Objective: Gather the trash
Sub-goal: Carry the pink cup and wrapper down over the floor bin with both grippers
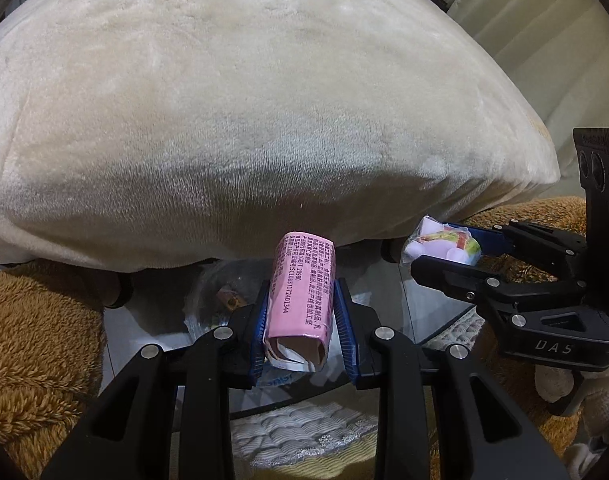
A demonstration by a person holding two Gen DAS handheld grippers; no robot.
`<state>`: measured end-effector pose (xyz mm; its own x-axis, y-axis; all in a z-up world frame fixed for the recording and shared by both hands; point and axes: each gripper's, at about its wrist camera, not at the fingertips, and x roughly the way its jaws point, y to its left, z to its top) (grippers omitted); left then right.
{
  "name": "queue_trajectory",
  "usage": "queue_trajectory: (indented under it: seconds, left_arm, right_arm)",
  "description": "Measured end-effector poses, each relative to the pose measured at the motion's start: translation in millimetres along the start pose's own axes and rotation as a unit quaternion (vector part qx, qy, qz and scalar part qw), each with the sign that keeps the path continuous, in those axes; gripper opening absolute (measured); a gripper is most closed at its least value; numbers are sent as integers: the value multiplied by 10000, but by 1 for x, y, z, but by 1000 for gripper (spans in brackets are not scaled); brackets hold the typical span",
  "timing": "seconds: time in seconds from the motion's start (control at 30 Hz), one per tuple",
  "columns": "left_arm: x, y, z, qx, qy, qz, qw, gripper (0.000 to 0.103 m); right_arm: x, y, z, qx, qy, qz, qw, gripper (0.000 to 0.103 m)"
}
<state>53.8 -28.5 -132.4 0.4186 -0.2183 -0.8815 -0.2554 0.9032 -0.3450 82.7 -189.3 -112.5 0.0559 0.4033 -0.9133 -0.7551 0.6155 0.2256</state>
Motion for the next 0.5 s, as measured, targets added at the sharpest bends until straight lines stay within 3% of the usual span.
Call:
queue_trajectory:
  seconds: [0.5]
  left_arm:
    - [30,8,-4,-115,773,101,9969,29]
  right_arm:
    - [33,-4,1,282,707,235,9968,51]
